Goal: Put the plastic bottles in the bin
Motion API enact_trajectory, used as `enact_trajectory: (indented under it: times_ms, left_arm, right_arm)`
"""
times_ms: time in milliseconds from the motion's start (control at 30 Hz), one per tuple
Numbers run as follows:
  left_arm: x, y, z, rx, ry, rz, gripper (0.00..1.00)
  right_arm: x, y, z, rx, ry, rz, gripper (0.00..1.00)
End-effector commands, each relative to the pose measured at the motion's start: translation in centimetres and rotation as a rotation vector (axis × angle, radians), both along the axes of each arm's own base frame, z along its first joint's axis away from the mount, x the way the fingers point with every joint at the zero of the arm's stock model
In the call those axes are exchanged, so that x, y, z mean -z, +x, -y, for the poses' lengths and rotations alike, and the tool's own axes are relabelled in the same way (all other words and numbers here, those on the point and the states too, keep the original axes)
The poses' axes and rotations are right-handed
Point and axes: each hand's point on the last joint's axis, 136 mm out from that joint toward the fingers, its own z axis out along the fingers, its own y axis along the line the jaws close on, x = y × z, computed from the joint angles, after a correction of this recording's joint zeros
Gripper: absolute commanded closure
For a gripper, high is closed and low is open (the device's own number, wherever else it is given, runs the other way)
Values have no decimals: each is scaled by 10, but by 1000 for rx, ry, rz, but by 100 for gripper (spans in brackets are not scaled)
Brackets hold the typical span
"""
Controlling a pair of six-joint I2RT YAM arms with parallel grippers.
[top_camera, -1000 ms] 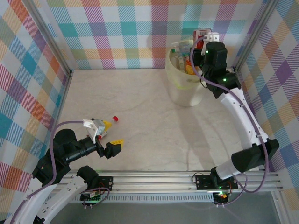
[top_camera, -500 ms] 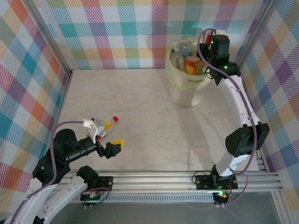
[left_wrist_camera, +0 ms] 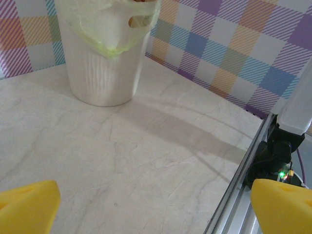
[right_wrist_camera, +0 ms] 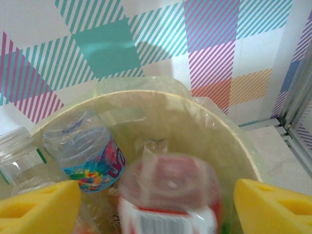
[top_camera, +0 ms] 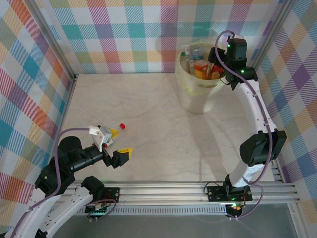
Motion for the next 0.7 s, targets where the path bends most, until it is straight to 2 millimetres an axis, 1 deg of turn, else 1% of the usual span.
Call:
enact_trajectory:
  times_ms: [0, 133, 233, 433, 533, 667]
  left_arm:
    - [0, 4, -1, -17, 0, -3, 0]
    - [0, 4, -1, -17, 2, -4, 0]
    - [0, 5, -1, -17, 2, -4, 0]
    - [1, 5, -1, -17, 3, -7, 0]
    - [2, 7, -1, -25, 7, -10, 0]
    - [3, 11, -5, -60, 18, -14, 0]
  right_arm:
    - [1, -2, 1, -11, 18, -3, 14]
    - [-8, -8, -3, -35, 27, 18, 13]
    - [-15, -14, -12, -90, 42, 36, 12]
    - [-25, -37, -31, -201, 49, 61, 11]
    - [-29, -52, -46, -263, 34, 71, 11]
    - [-30, -78, -73, -357, 27, 74, 11]
